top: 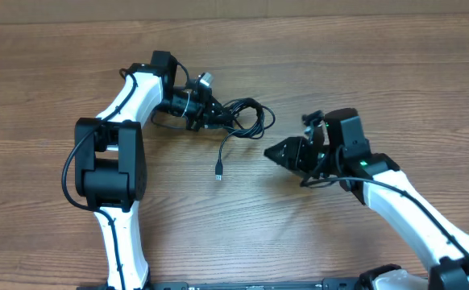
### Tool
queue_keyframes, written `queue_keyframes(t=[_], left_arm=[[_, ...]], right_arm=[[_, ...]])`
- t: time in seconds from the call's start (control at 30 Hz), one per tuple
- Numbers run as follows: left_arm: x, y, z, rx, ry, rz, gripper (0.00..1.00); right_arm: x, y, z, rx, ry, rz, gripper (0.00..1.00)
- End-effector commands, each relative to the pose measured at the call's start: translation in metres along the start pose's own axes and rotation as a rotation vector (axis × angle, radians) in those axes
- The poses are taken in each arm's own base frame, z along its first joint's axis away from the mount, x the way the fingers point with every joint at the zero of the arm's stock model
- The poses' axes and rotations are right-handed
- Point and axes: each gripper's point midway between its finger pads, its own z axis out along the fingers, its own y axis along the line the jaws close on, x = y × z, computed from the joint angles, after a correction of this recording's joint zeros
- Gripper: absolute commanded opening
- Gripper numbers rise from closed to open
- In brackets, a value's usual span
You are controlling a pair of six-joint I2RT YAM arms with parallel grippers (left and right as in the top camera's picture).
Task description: Untangle cables
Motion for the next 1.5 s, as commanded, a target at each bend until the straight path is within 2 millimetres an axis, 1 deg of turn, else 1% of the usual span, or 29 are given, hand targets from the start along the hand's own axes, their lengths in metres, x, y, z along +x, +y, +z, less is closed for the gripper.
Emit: queue_keyframes(t=[0.0, 0.03, 0.13, 0.3, 0.37, 0.4, 0.47, 0.53, 0.7, 0.8, 0.83, 0.97, 1.0, 1.07, 1.1, 1.33, 1.4, 1.47], left_arm=[[-0.007, 0.014, -0.001, -0.066, -0.033, -0.207, 0.04], [-0.007, 0.014, -0.001, -0.066, -0.032, -0.207, 0.04], [-0.006, 0.014, -0.001, -0.067, -0.031, -0.216, 0.04], [-0.006, 0.014, -0.001, -0.064, -0.030, -0.241, 0.04], [-0.005, 0.014, -0.001, -0.064, -0.026, -0.244, 0.04], [-0.004, 0.013, 0.000, -0.066, -0.024, -0.245, 0.04], [-0.002, 0.012, 0.004, -0.070, -0.015, -0.239, 0.04], [0.000, 0.010, 0.009, -0.074, -0.005, -0.232, 0.04], [0.004, 0.008, 0.017, -0.081, 0.010, -0.220, 0.04], [0.004, 0.008, 0.017, -0.082, 0.009, -0.218, 0.04], [0.002, 0.009, 0.016, -0.088, 0.002, -0.213, 0.04], [-0.004, 0.017, 0.014, -0.130, -0.029, -0.201, 0.04], [-0.004, 0.017, 0.014, -0.130, -0.029, -0.200, 0.04], [-0.004, 0.017, 0.014, -0.130, -0.029, -0.200, 0.04], [-0.004, 0.017, 0.014, -0.129, -0.028, -0.200, 0.04], [-0.003, 0.016, 0.014, -0.124, -0.026, -0.200, 0.04], [-0.002, 0.012, 0.015, -0.104, -0.016, -0.201, 0.04], [0.003, 0.002, 0.016, -0.047, 0.014, -0.182, 0.04]], right_arm=[[-0.023, 0.001, -0.002, 0.059, -0.139, -0.013, 0.37], [-0.025, 0.001, -0.001, 0.068, -0.156, -0.010, 0.36], [-0.031, -0.004, 0.004, 0.166, -0.253, -0.009, 0.32], [-0.033, -0.004, 0.008, 0.236, -0.350, 0.016, 0.28], [-0.037, 0.003, 0.012, 0.217, -0.384, 0.019, 0.28], [-0.039, 0.010, 0.016, 0.191, -0.392, 0.004, 0.28], [-0.041, 0.014, 0.021, 0.179, -0.405, -0.008, 0.26], [-0.044, 0.008, 0.024, 0.198, -0.418, -0.004, 0.24], [-0.046, 0.000, 0.034, 0.211, -0.416, 0.002, 0.24], [-0.045, -0.002, 0.035, 0.220, -0.411, 0.004, 0.06], [-0.044, -0.004, 0.035, 0.229, -0.406, 0.006, 0.04], [-0.043, -0.021, 0.031, 0.308, -0.417, 0.019, 0.04], [-0.043, -0.025, 0.030, 0.324, -0.423, 0.021, 0.06], [-0.044, -0.025, 0.030, 0.325, -0.426, 0.020, 0.26], [-0.044, -0.025, 0.030, 0.325, -0.426, 0.020, 0.29], [-0.045, -0.023, 0.029, 0.318, -0.434, 0.018, 0.27], [-0.045, -0.023, 0.029, 0.319, -0.434, 0.018, 0.21], [-0.045, -0.023, 0.029, 0.320, -0.434, 0.018, 0.14]])
